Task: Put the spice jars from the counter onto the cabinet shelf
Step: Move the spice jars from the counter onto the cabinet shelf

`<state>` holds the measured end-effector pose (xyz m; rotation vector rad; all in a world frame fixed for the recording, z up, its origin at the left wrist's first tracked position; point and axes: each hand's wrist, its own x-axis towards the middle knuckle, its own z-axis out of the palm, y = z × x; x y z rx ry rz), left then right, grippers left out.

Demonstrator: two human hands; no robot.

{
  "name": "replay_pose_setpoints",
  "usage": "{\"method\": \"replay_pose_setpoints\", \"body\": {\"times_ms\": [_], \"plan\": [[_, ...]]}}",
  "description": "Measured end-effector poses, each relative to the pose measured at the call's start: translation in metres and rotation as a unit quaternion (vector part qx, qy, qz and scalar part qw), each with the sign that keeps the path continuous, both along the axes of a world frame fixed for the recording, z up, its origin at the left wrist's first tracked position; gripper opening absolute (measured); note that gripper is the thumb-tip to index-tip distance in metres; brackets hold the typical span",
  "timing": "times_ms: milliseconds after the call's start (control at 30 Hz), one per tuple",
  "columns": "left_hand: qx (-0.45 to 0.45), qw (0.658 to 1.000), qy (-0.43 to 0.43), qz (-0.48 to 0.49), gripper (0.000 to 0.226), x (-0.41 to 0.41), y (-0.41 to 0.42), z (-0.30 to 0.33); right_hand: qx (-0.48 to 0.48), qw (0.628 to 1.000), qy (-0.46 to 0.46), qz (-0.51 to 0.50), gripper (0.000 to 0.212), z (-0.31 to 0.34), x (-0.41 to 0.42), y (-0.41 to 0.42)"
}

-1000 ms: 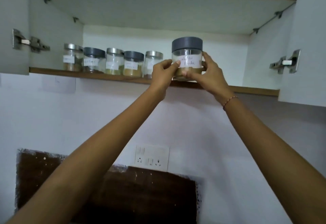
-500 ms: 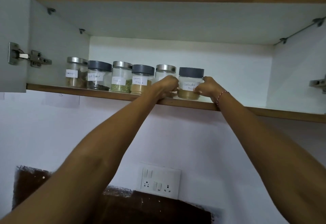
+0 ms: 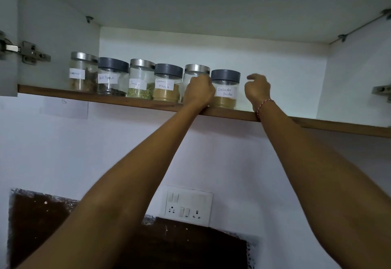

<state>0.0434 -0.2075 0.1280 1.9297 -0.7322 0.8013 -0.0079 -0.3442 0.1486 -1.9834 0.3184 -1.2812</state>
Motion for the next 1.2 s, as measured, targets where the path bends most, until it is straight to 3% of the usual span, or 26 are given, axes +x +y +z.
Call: {"method": "replay_pose_setpoints", "body": {"times_ms": [133,233,300,367,433,567,667,800,933,1000,1200], "plan": [[-0.087,0.980,-0.178,-0.031,0.043,-0.031,0.010,-0.035,-0.007,0.980,-0.201,-0.008,0.031,-0.009,-0.037,0.018],[-0.129,0.970,-0.195,-0.065,0.049,-0.049,0.016,-0.103,-0.004,0.950,-0.312,0.012,0.030,-0.061,-0.073,0.041],[-0.144,0.976,-0.145,-0.070,0.049,-0.061,0.016,-0.172,-0.006,0.941,-0.339,-0.003,0.027,-0.130,-0.087,0.055],[-0.118,0.988,-0.063,-0.080,0.049,-0.072,0.018,-0.247,-0.010,0.958,-0.286,-0.023,0.026,-0.214,-0.093,0.067],[-0.071,0.993,0.019,-0.096,0.048,-0.082,0.024,-0.324,0.005,0.984,-0.176,-0.029,0.027,-0.303,-0.100,0.078],[0.009,0.979,0.175,-0.108,0.050,-0.103,0.045,-0.442,0.021,0.998,0.026,-0.043,0.028,-0.437,-0.122,0.088],[0.077,0.943,0.295,-0.135,0.058,-0.112,0.055,-0.500,0.026,0.987,0.158,-0.022,0.031,-0.498,-0.136,0.090],[0.066,0.876,0.450,-0.159,0.064,-0.111,0.056,-0.543,0.061,0.963,0.260,0.024,0.044,-0.547,-0.144,0.087],[0.071,0.831,0.504,-0.225,0.044,-0.109,0.052,-0.565,0.114,0.921,0.362,0.087,0.071,-0.576,-0.140,0.086],[0.061,0.812,0.523,-0.252,0.047,-0.110,0.049,-0.567,0.140,0.899,0.395,0.130,0.080,-0.584,-0.137,0.086],[0.199,0.825,0.463,-0.256,0.108,-0.114,0.061,-0.588,0.197,0.885,0.399,0.135,0.076,-0.589,-0.145,0.087]]}}
